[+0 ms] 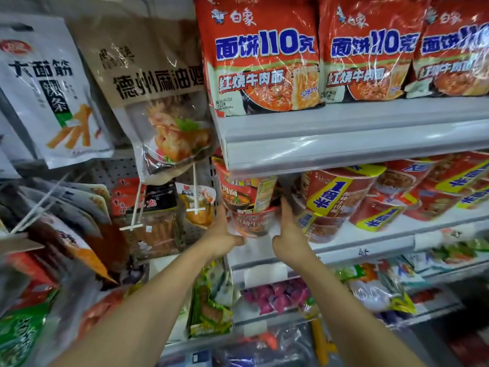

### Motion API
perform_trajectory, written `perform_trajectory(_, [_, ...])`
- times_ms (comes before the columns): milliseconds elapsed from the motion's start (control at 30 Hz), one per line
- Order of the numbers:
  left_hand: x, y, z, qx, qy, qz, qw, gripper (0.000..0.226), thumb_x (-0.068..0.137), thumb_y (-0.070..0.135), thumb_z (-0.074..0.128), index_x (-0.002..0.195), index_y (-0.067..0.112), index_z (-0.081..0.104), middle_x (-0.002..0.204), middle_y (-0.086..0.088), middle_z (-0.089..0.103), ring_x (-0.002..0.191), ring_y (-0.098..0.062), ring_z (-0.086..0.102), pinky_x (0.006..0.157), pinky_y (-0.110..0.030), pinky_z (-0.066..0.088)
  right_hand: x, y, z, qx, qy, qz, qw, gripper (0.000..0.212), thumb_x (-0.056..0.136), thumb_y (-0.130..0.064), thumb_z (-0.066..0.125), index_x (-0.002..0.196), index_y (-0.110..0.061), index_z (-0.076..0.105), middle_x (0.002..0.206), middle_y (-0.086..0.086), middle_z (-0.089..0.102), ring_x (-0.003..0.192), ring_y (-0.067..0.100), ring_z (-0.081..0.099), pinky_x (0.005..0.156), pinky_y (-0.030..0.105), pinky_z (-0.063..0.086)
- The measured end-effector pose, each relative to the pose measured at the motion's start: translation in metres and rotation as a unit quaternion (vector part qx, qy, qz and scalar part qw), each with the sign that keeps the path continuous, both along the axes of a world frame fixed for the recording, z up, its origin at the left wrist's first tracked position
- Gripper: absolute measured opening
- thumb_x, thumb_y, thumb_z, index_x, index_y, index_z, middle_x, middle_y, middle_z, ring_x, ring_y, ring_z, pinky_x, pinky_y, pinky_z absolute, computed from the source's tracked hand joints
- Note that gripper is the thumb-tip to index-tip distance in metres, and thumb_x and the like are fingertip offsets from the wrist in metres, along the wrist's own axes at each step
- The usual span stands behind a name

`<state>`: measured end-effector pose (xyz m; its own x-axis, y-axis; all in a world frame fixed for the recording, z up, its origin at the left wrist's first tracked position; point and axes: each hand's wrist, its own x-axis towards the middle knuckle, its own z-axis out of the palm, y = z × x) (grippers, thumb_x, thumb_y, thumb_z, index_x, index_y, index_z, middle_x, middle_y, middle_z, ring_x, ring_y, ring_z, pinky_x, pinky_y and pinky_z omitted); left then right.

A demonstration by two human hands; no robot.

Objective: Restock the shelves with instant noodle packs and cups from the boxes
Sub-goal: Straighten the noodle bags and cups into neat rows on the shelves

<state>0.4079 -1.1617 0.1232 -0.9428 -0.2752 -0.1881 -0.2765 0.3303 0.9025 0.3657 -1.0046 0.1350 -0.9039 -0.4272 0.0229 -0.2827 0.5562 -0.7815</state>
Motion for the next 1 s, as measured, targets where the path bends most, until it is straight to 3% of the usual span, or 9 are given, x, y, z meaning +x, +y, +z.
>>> perform_trajectory(133, [0.007, 0.003, -0.001, 0.006, -0.002, -0.004, 1.000, 0.108, 0.077, 0.000, 0.072, 0.150, 0.028, -0.003, 0.155, 0.005, 0.026, 0.140, -0.015, 0.028, 0.115, -0.042, 0.028, 0.005, 0.003, -0.006, -0.021, 0.005, 0.005, 1.000, 0.098, 0.076, 0.016, 0.046, 0.151, -0.023, -0.002, 0.159, 0.002, 0.009, 0.143, 0.025, 0.022, 0.105, 0.026, 0.034])
perform_trajectory(200, [0.016, 0.004, -0.001, 0.004, -0.004, -0.010, 1.000, 0.108, 0.078, 0.000, 0.071, 0.150, 0.030, -0.004, 0.153, 0.006, 0.026, 0.140, -0.014, 0.028, 0.114, -0.044, 0.029, 0.011, 0.006, -0.005, -0.015, -0.008, 0.003, 1.000, 0.097, 0.077, 0.016, 0.046, 0.152, -0.024, -0.001, 0.160, 0.001, 0.008, 0.142, 0.023, 0.024, 0.099, 0.020, 0.033])
perform_trajectory(400, [0.036, 0.007, -0.004, -0.017, -0.013, -0.004, 1.000, 0.103, 0.081, 0.002, 0.068, 0.150, 0.031, -0.003, 0.145, 0.010, 0.034, 0.131, -0.008, 0.033, 0.111, -0.036, 0.033, 0.025, 0.015, -0.001, -0.009, -0.041, 0.021, 0.999, 0.084, 0.085, 0.013, 0.042, 0.152, -0.022, 0.006, 0.152, 0.001, 0.029, 0.133, 0.019, 0.037, 0.092, 0.016, 0.028])
perform_trajectory(533, [0.042, 0.007, -0.002, -0.052, -0.033, -0.004, 0.998, 0.104, 0.081, 0.010, 0.069, 0.150, 0.035, -0.006, 0.150, 0.008, 0.032, 0.132, -0.014, 0.036, 0.106, -0.033, 0.037, 0.022, 0.019, -0.001, -0.040, -0.047, -0.016, 0.998, 0.079, 0.083, 0.015, 0.041, 0.150, -0.021, 0.019, 0.149, 0.005, 0.035, 0.131, 0.020, 0.040, 0.101, 0.026, 0.035])
perform_trajectory(633, [0.040, 0.011, 0.005, -0.051, -0.034, 0.004, 0.998, 0.097, 0.084, 0.007, 0.066, 0.150, 0.031, -0.001, 0.146, 0.005, 0.036, 0.116, -0.008, 0.039, 0.093, -0.024, 0.036, 0.016, 0.017, -0.002, -0.043, -0.053, -0.006, 0.998, 0.086, 0.082, 0.015, 0.043, 0.151, -0.026, 0.012, 0.151, 0.004, 0.031, 0.134, 0.023, 0.037, 0.103, 0.031, 0.036])
perform_trajectory(900, [0.045, 0.022, 0.010, -0.020, -0.038, 0.022, 0.999, 0.095, 0.085, -0.002, 0.062, 0.150, 0.029, 0.000, 0.137, 0.011, 0.036, 0.117, -0.006, 0.034, 0.093, -0.021, 0.031, 0.024, 0.020, 0.001, -0.066, -0.055, 0.019, 0.996, 0.089, 0.081, 0.018, 0.043, 0.152, -0.025, 0.010, 0.150, 0.002, 0.035, 0.135, 0.020, 0.036, 0.094, 0.014, 0.027])
perform_trajectory(1000, [0.047, 0.024, 0.012, -0.018, -0.040, 0.018, 0.999, 0.096, 0.085, -0.001, 0.062, 0.151, 0.028, -0.001, 0.139, 0.011, 0.034, 0.116, -0.004, 0.030, 0.094, -0.022, 0.030, 0.026, 0.020, 0.001, -0.060, -0.045, 0.026, 0.997, 0.089, 0.082, 0.017, 0.043, 0.152, -0.025, 0.008, 0.151, 0.001, 0.035, 0.134, 0.021, 0.037, 0.092, 0.013, 0.028])
